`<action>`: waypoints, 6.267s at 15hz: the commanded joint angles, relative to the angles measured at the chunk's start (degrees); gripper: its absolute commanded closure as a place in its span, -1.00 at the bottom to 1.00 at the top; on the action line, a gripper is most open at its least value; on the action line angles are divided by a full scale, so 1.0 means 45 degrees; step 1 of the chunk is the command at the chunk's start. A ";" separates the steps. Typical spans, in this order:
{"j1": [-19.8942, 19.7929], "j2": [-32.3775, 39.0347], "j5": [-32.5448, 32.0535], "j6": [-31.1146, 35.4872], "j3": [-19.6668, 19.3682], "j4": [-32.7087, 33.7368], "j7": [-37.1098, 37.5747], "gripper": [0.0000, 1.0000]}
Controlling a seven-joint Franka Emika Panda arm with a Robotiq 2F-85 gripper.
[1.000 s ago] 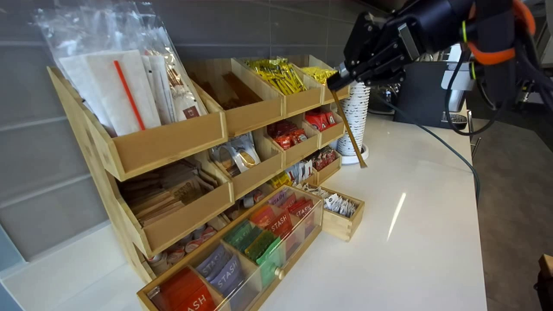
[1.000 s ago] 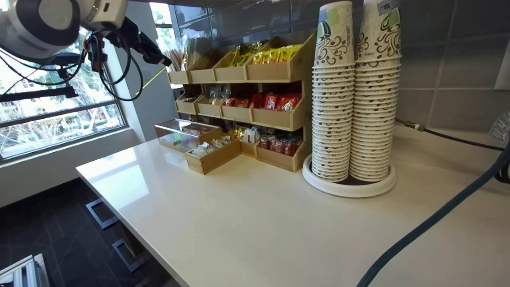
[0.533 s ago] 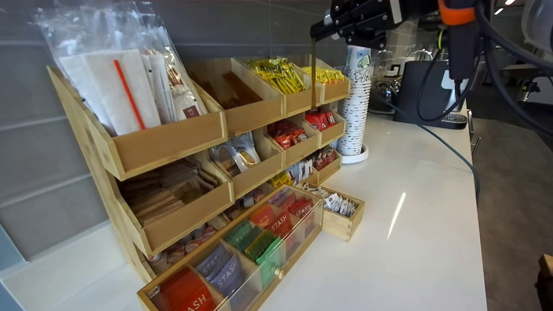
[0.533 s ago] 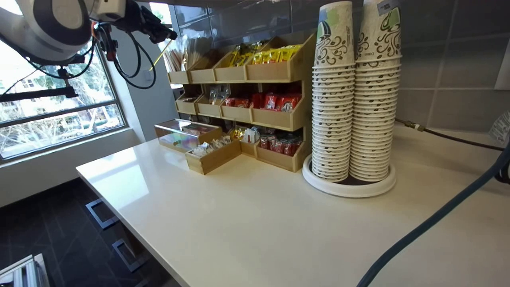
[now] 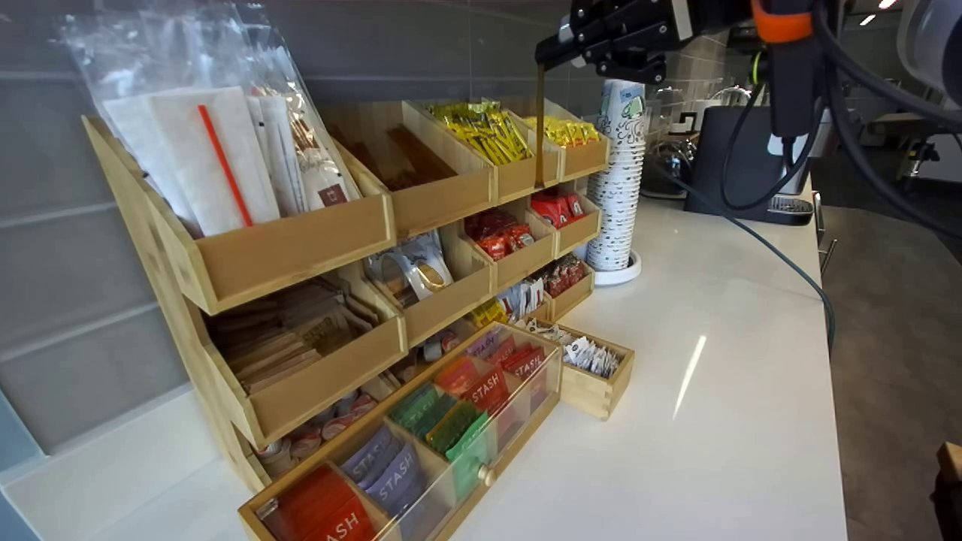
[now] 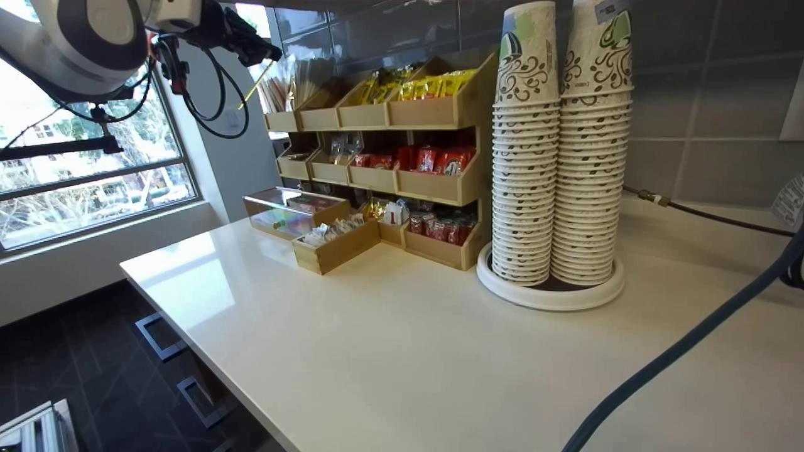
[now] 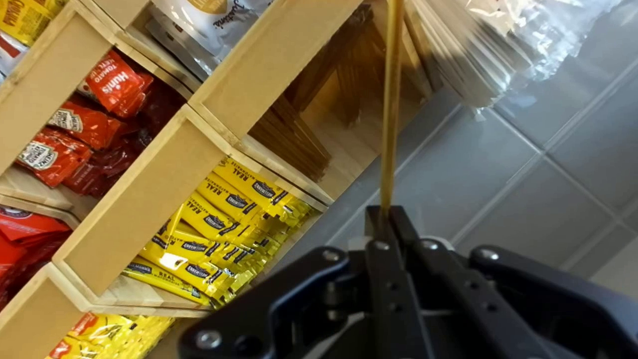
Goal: Put the straw on the top second left rack
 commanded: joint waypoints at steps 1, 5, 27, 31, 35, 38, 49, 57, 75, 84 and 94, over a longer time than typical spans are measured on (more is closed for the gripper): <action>-0.1572 0.0203 0.0235 0.0444 0.1120 0.0673 0.0210 0.98; -0.3688 0.0284 0.0472 0.0913 0.2783 0.1370 0.0382 0.98; -1.4793 0.0292 0.3614 0.3197 1.3747 0.4481 -0.1296 0.98; -1.6141 0.0040 0.3709 0.3184 1.4888 0.4946 -0.1185 0.98; -1.7322 -0.0223 0.3604 0.3164 1.5852 0.5442 -0.0983 0.98; -1.7971 -0.0379 0.3501 0.3144 1.6469 0.5738 -0.0916 0.98; -1.9024 -0.0646 0.3029 0.3055 1.7431 0.6029 -0.1110 0.98; -1.9174 -0.0605 0.2983 0.2973 1.7736 0.6015 -0.1304 0.98; -1.6899 0.1929 0.1597 -0.0806 1.5742 0.5213 -0.3839 -1.00; -1.2285 0.5061 0.0837 -0.2973 1.1868 0.4850 -0.8717 -1.00; -1.1742 0.6068 0.2408 -0.4917 1.1724 0.5598 -1.2409 -1.00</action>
